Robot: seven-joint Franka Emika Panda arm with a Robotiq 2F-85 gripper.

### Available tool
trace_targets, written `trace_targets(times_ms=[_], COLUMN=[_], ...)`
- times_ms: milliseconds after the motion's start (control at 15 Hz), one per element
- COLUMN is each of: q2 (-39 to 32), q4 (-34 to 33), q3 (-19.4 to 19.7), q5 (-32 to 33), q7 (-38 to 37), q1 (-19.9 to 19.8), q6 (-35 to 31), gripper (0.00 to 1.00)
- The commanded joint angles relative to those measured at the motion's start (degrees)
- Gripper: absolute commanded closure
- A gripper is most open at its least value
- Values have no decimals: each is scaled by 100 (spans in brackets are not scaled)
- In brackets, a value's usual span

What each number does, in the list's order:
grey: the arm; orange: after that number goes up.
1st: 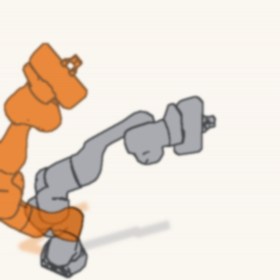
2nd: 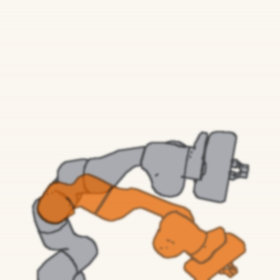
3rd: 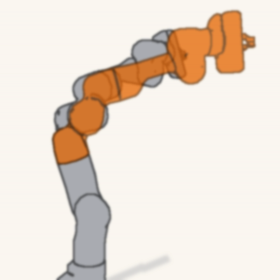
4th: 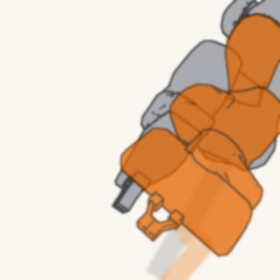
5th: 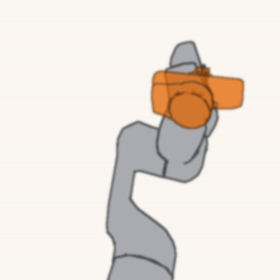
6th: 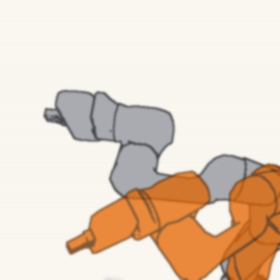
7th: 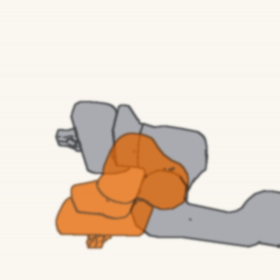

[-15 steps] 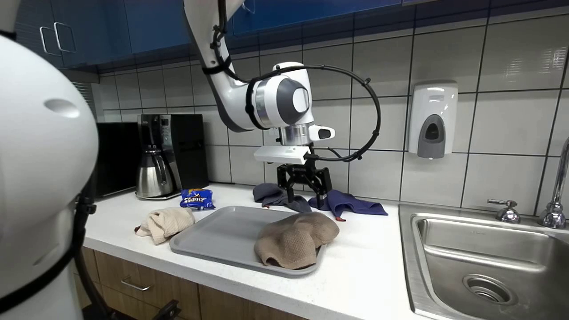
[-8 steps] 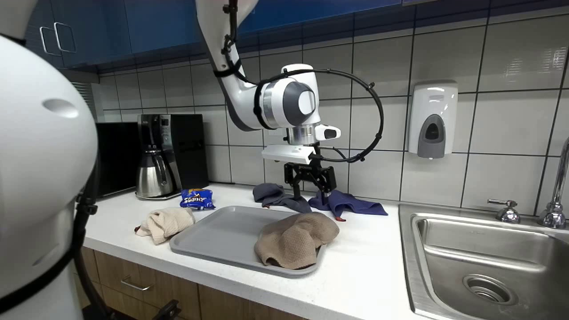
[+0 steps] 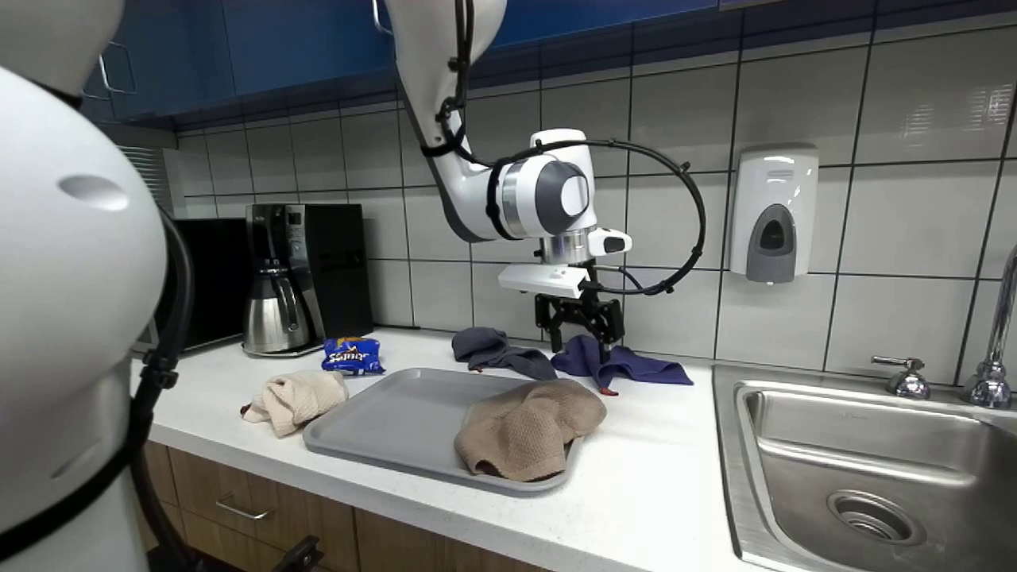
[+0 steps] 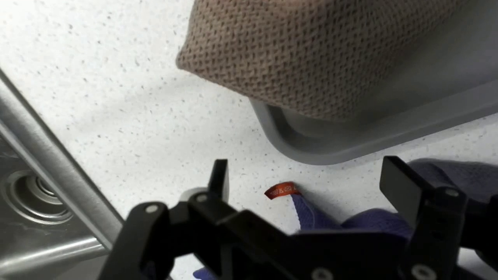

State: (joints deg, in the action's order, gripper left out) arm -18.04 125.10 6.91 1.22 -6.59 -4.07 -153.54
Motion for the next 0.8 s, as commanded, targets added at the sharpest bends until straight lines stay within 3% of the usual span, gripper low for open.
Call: trace_targets(times_ms=[0, 733], q2=[-457, -1459], q4=[-592, -1835], q3=[-24, -36], q5=[-72, -45], q7=[187, 203], q1=[-126, -155], q6=[45, 133], gripper=[0, 0])
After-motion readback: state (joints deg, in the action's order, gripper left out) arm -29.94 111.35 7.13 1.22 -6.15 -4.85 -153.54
